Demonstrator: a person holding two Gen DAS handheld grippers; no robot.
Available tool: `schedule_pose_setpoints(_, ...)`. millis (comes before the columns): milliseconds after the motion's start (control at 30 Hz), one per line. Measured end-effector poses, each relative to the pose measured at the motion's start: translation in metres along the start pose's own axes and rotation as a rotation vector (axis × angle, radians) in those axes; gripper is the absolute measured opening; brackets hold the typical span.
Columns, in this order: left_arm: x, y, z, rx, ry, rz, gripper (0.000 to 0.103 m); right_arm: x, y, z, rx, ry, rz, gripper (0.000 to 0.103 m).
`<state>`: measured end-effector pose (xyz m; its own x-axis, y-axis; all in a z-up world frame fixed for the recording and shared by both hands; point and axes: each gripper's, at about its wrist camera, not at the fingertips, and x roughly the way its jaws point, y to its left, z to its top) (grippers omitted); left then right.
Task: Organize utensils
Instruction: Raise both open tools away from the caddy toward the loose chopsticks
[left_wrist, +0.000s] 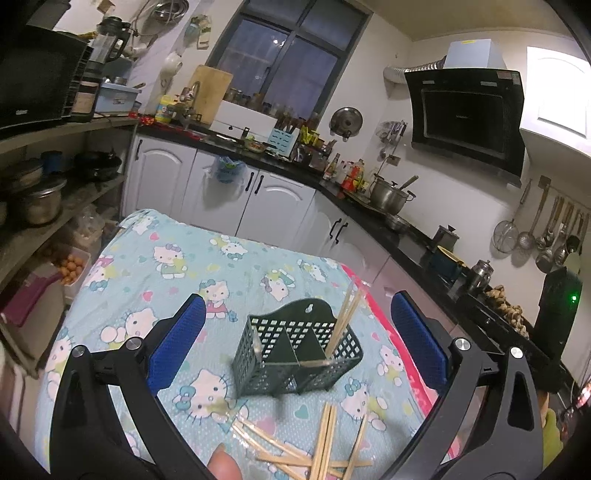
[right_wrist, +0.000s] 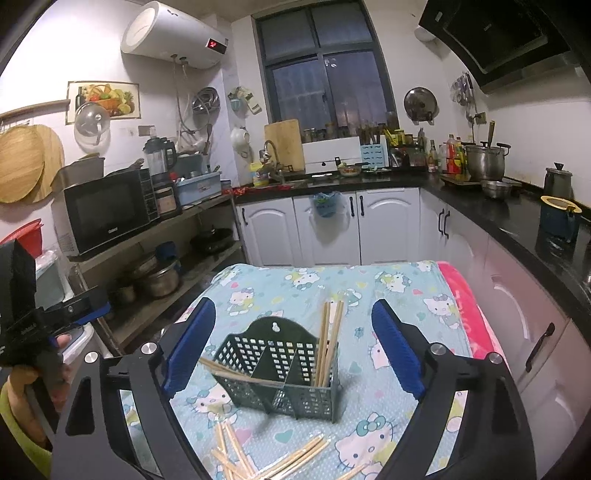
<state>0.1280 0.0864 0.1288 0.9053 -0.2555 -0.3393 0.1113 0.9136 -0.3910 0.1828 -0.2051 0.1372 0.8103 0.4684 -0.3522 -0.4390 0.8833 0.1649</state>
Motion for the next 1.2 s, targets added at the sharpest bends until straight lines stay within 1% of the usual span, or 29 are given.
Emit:
schedule_pose_setpoints(333,-0.020,-0.002,-0.021,0.003,0.004,0.007,0.092,-0.025,0.015,-0.016,-0.037,0.003,-0.007,0.085)
schedule_pose_setpoints(500,-0.023,-0.005,-0.033,0.009,0.021,0.005,0.092,-0.034,0.019,-0.025,-0.050,0.006,-0.006,0.085)
schedule_pose_setpoints(800,-0.017,-0.003,-0.057,0.010,0.076,0.010,0.092,-0.038,0.023,-0.044,-0.067,0.033,-0.011,0.085)
schedule_pose_setpoints(933,-0.011,0.001,-0.068,-0.001,0.107,0.027,0.092,-0.036,0.023,-0.049,-0.076,0.045,-0.020,0.085)
schedule_pose_setpoints(1200,-0.006,0.003,-0.081,0.000,0.144,0.038,0.092,-0.036,0.017,-0.062,-0.070,0.061,-0.038,0.085)
